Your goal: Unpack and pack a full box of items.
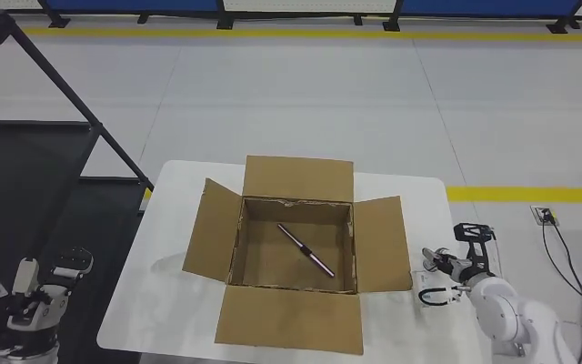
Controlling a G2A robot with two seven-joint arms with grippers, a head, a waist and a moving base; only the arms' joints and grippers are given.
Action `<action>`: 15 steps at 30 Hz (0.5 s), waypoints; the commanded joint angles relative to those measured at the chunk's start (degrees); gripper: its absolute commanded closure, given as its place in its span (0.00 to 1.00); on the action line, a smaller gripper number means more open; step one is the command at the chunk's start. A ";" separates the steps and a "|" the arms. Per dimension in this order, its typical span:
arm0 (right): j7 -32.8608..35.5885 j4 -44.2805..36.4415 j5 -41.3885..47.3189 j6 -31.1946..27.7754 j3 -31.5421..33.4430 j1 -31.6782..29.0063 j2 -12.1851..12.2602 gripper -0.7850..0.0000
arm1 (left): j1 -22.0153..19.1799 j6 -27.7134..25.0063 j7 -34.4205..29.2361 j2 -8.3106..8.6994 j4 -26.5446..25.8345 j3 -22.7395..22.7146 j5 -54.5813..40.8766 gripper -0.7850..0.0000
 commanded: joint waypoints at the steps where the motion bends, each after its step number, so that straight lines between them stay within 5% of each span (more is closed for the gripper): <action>1: 0.51 1.25 0.06 -0.78 -0.20 0.69 0.09 0.16 | 0.00 0.00 0.00 0.00 0.00 0.00 0.00 0.00; 10: 2.33 5.76 1.55 -2.28 -0.56 3.31 0.39 0.67 | 0.00 0.00 0.00 0.00 0.00 0.00 0.00 0.00; 13: 1.82 6.04 2.35 -2.29 -0.41 3.46 0.45 0.97 | 0.00 0.00 0.00 0.00 0.00 0.00 0.00 0.00; 15: 0.21 5.19 3.32 -1.78 0.49 2.94 0.50 1.00 | 0.00 0.00 0.00 0.00 0.00 0.00 0.00 0.00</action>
